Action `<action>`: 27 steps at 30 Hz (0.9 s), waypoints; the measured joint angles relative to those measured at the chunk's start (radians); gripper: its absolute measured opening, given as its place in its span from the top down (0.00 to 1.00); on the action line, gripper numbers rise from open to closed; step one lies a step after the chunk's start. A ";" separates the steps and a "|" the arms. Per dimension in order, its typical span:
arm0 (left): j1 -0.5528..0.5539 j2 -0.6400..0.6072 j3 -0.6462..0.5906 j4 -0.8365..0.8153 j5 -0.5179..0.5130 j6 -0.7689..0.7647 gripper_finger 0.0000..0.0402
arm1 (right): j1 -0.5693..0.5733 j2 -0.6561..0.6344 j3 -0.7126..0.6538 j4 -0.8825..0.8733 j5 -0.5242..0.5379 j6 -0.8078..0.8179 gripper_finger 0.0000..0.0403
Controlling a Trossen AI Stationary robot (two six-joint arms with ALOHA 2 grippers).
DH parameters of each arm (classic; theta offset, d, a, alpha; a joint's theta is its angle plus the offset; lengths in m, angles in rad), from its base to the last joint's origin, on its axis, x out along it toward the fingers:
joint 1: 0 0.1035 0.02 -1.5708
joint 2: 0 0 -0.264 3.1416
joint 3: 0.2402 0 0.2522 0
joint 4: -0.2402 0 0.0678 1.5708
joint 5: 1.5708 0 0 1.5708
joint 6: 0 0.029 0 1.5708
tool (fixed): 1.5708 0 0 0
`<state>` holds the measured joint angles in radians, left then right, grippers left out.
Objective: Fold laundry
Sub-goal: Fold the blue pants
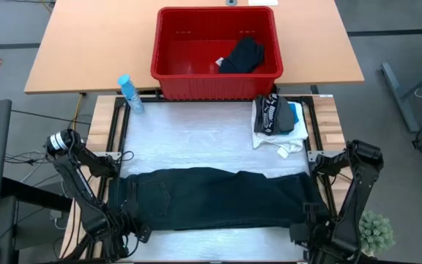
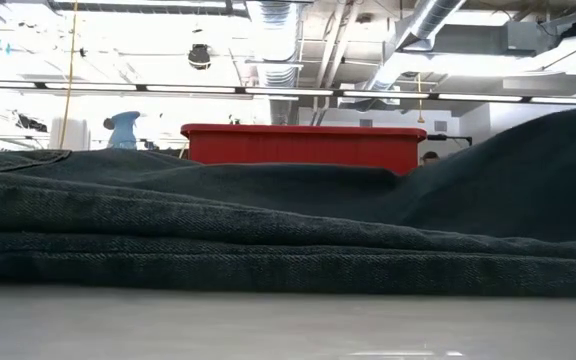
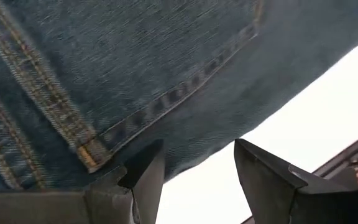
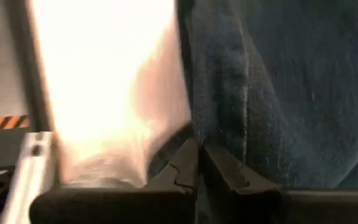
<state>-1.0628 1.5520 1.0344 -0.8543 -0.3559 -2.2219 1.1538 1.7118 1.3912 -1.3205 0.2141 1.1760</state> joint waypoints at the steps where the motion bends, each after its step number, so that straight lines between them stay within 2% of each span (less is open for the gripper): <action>1: 0.002 -0.001 0.002 0.001 -0.008 0.000 0.55 | -0.005 0.000 0.017 -0.001 -0.002 -0.022 0.89; 6: 0.012 -0.002 0.002 -0.005 -0.025 0.004 0.55 | -0.005 0.000 0.053 -0.033 -0.005 -0.072 0.89; 14: 0.023 -0.002 0.002 -0.017 -0.019 0.040 0.55 | -0.043 0.000 0.054 -0.115 -0.035 0.057 0.89; 19: 0.024 -0.002 0.002 0.000 -0.041 0.039 0.55 | -0.062 -0.001 0.113 -0.059 -0.072 -0.020 0.89; 22: 0.026 -0.023 0.009 0.026 -0.142 0.036 0.55 | -0.072 -0.004 0.206 -0.086 -0.024 -0.055 0.89; 25: 0.045 -0.060 0.039 0.025 -0.304 0.053 0.55 | -0.086 -0.005 0.304 -0.237 0.035 0.043 0.89; 27: 0.078 -0.090 0.047 0.019 -0.393 0.105 0.55 | -0.116 -0.029 0.321 -0.250 0.034 0.102 0.88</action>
<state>-0.9845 1.4619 1.0809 -0.8357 -0.7485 -2.1173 1.0378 1.6828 1.7118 -1.5703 0.2482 1.2776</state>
